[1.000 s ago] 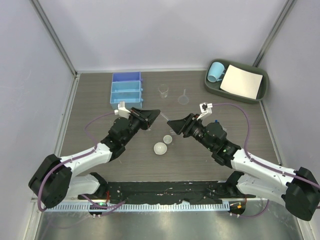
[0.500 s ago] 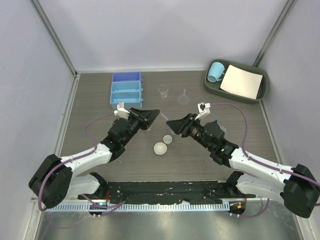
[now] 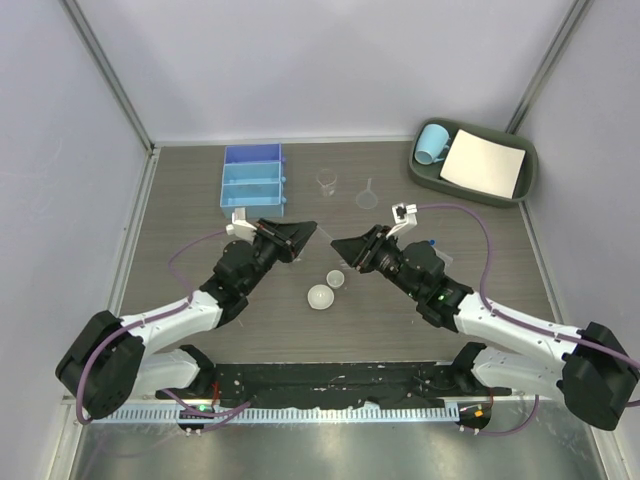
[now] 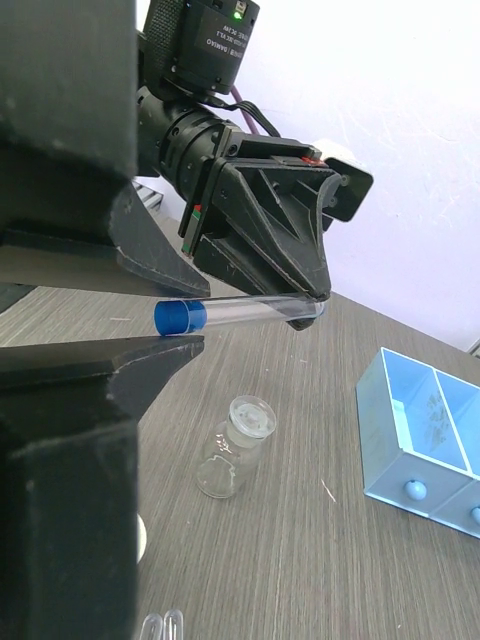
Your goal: Organize the chemistry lab equipment
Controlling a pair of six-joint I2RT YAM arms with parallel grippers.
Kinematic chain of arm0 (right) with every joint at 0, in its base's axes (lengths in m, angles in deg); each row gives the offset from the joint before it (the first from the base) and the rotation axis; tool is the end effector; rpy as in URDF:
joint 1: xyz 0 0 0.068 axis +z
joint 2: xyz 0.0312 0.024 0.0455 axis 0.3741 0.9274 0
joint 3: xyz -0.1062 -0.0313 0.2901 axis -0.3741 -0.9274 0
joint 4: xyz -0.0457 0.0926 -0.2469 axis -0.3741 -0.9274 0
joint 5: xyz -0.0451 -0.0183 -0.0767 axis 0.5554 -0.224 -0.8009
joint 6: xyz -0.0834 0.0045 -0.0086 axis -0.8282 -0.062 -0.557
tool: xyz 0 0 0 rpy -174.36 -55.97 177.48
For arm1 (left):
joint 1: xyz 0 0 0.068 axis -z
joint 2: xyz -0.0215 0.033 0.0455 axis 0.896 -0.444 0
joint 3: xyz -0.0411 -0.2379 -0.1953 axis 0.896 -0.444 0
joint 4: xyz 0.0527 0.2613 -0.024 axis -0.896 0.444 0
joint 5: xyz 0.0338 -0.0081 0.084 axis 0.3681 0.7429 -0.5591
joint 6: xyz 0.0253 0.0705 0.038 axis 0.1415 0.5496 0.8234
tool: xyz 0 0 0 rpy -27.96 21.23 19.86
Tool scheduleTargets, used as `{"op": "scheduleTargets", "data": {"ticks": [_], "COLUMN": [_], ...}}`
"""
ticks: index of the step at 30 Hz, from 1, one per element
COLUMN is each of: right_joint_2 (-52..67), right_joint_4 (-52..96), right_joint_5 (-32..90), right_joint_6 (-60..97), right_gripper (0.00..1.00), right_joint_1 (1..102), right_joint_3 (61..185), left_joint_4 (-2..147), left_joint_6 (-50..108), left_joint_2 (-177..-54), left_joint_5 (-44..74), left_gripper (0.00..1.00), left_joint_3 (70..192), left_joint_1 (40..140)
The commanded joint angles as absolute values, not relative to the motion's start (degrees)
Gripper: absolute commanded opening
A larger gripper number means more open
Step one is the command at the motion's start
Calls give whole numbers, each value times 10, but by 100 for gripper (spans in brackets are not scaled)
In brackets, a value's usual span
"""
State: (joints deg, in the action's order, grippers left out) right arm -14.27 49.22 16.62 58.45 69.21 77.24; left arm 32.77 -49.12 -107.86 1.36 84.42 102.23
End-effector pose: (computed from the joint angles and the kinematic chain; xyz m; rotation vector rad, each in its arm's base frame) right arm 0.1813 0.1869 0.2964 0.0667 1.7504 1.1758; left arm 0.2225 -0.1687 0.2688 -0.8719 1.6269 -1.6149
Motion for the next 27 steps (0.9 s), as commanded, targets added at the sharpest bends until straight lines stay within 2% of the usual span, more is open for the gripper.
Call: {"op": "scheduleTargets", "data": {"ticks": [1, 7, 13, 16, 18, 19, 23, 27], "right_joint_2": [-138, -129, -130, -135, -139, -144, -154, -174], "right_joint_4": [539, 542, 527, 503, 483, 476, 431, 381], "right_joint_5": [155, 152, 147, 141, 138, 137, 131, 115], "right_joint_6": [577, 577, 571, 563, 557, 555, 545, 530], "right_gripper": [26, 22, 11, 8, 6, 6, 3, 2], "right_joint_1": [700, 704, 706, 706, 706, 706, 707, 706], "right_joint_3": [801, 804, 813, 822, 828, 830, 843, 858], "left_joint_4": [294, 290, 289, 292, 304, 322, 372, 436], "left_joint_6": [-490, -491, -489, -483, -472, -465, -422, -377], "left_joint_2": [-1067, -1072, -1072, -1067, -1058, -1053, -1033, -1020], "left_joint_5": [9, 8, 15, 20, 27, 30, 60, 105], "left_gripper": [0, 0, 2, 16, 24, 25, 42, 48], "left_joint_3": [840, 841, 844, 845, 851, 855, 895, 944], "left_joint_1": [1020, 1020, 1020, 1020, 1019, 1019, 1017, 1013]}}
